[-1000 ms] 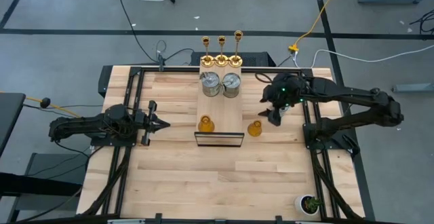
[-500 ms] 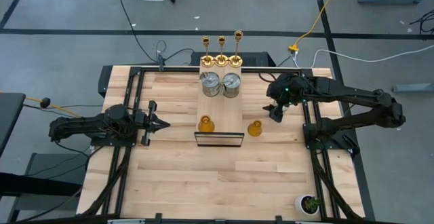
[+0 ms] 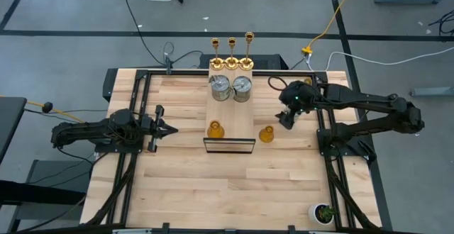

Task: Pick & Place candle stick holders
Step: Put the scented candle can on the shelf

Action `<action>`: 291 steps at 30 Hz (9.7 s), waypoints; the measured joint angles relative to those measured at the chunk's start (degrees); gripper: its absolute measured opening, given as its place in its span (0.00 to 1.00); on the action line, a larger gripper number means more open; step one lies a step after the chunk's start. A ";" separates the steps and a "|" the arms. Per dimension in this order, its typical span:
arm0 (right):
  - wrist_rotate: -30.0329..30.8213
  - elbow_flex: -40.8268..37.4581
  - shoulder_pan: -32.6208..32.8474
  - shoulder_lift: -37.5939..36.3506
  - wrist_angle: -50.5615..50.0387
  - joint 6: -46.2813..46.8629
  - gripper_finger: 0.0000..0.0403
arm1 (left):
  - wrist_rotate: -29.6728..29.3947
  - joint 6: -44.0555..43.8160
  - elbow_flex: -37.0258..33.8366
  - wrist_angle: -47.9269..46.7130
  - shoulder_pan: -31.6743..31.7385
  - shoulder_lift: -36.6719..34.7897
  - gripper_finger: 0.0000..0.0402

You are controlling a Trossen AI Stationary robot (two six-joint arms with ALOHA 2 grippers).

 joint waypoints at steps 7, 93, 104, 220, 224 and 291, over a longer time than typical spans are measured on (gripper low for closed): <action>3.72 0.00 -1.63 -0.01 -4.34 4.59 0.98 | -0.01 0.00 0.01 -0.01 0.01 0.00 0.05; -1.11 -3.78 -18.08 13.96 -8.71 -32.78 0.99 | 0.00 0.00 0.00 0.00 0.02 0.00 0.05; -1.21 -3.78 -18.78 17.58 -8.95 -32.73 0.99 | -0.01 0.00 0.00 0.00 0.01 0.00 0.05; -1.30 59.39 9.63 43.38 -36.40 -25.84 0.90 | 0.00 0.00 0.02 0.00 0.00 0.00 0.05; -1.31 59.39 9.81 44.16 -34.82 -24.94 0.90 | 0.00 0.00 0.01 -0.01 0.02 0.00 0.05; 0.72 59.34 9.68 46.35 -26.96 -21.11 0.99 | -0.01 0.00 0.01 -0.01 0.01 0.00 0.05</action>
